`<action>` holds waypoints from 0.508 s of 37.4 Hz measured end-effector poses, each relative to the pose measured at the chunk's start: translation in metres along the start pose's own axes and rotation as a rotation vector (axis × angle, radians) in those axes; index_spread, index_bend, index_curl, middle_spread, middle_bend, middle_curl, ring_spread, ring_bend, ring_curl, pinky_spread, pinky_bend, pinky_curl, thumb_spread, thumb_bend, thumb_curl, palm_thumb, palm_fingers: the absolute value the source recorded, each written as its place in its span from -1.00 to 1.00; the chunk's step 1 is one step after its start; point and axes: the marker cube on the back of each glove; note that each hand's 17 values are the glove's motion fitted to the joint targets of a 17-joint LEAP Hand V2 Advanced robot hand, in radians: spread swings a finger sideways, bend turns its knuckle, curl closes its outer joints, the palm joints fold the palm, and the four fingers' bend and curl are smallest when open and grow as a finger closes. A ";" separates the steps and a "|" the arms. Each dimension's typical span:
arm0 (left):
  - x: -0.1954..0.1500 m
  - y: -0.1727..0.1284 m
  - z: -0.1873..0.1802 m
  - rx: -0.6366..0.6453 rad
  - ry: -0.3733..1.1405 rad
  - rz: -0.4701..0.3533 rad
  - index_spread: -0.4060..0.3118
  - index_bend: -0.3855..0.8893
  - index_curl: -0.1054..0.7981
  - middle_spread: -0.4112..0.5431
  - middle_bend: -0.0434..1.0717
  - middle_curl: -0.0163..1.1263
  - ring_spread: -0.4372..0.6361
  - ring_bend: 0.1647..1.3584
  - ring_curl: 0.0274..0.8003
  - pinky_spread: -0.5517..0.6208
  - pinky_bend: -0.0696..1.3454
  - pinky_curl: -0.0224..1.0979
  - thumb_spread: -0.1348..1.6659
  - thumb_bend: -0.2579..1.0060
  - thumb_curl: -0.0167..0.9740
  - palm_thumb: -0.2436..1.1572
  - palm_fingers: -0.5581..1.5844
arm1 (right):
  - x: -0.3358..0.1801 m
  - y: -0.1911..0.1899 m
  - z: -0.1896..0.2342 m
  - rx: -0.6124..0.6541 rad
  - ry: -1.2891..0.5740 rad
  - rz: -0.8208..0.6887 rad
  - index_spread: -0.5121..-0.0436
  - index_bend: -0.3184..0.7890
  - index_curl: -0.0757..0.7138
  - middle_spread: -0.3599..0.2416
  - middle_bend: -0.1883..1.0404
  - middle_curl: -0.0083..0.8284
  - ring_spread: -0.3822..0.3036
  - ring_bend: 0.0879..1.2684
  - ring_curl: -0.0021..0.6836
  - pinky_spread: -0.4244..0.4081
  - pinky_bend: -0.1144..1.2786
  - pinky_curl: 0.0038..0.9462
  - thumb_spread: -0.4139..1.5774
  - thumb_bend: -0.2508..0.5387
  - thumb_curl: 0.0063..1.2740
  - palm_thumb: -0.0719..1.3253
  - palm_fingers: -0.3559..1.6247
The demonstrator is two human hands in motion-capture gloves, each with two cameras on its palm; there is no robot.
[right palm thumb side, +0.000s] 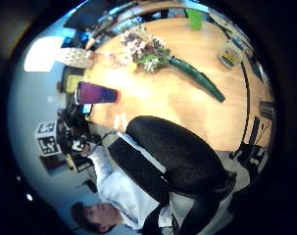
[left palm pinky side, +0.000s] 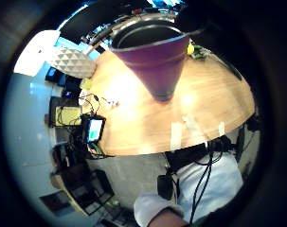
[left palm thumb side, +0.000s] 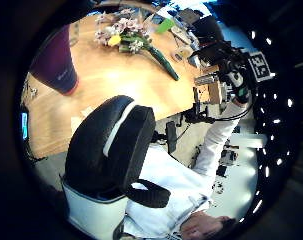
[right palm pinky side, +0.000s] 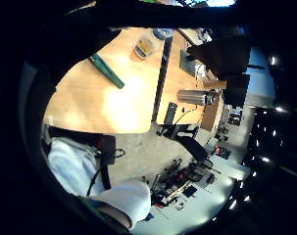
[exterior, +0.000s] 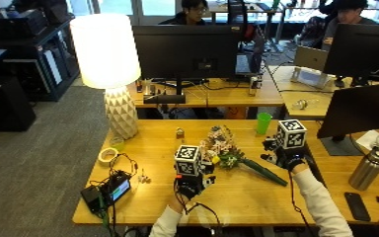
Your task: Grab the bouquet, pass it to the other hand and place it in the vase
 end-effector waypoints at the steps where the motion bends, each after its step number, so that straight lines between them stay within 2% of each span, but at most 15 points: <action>1: 0.001 0.001 -0.001 -0.002 0.004 -0.001 0.02 -0.04 -0.62 0.06 -0.76 -0.96 0.03 -0.56 -0.87 0.23 -0.37 -0.82 -0.39 -0.51 -0.92 -0.52 -0.09 | 0.000 0.000 0.001 -0.002 -0.002 -0.002 0.39 -0.29 -0.78 0.19 -0.50 -0.94 0.34 -0.59 -0.83 0.40 0.01 -0.72 -0.17 -0.14 -0.96 -0.67 -0.29; 5: 0.001 0.004 -0.006 0.009 0.027 -0.006 -0.02 -0.04 -0.49 0.16 -0.75 -0.89 0.13 -0.45 -0.68 0.36 -0.31 -0.69 -0.12 -0.52 -0.87 -0.50 -0.12 | -0.001 -0.002 0.003 -0.020 -0.025 -0.018 0.04 -0.25 -0.67 0.19 -0.45 -0.85 0.45 -0.50 -0.65 0.56 0.14 -0.54 0.06 -0.17 -0.92 -0.65 -0.35; 9: -0.002 -0.004 -0.007 0.035 0.021 -0.017 -0.03 -0.06 -0.39 0.21 -0.71 -0.86 0.18 -0.38 -0.58 0.41 -0.28 -0.62 0.06 -0.53 -0.82 -0.48 -0.13 | -0.005 0.000 0.001 -0.020 -0.050 -0.045 -0.16 -0.23 -0.60 0.19 -0.41 -0.77 0.53 -0.44 -0.55 0.66 0.18 -0.46 0.22 -0.22 -0.88 -0.65 -0.37; 15: 0.000 -0.017 -0.013 0.075 0.001 0.012 -0.04 -0.07 -0.27 0.25 -0.69 -0.82 0.23 -0.35 -0.52 0.46 -0.26 -0.56 0.22 -0.57 -0.76 -0.47 -0.15 | -0.013 0.017 -0.011 -0.013 -0.058 -0.040 -0.28 -0.24 -0.56 0.21 -0.36 -0.65 0.58 -0.39 -0.46 0.72 0.20 -0.40 0.36 -0.29 -0.84 -0.63 -0.38; 19: 0.007 -0.014 -0.023 0.087 -0.014 0.022 -0.05 -0.07 -0.20 0.27 -0.68 -0.80 0.25 -0.35 -0.49 0.48 -0.26 -0.53 0.28 -0.59 -0.72 -0.47 -0.17 | -0.014 0.023 -0.017 -0.019 -0.048 -0.020 -0.31 -0.27 -0.55 0.23 -0.34 -0.57 0.60 -0.33 -0.40 0.74 0.21 -0.38 0.41 -0.33 -0.81 -0.62 -0.37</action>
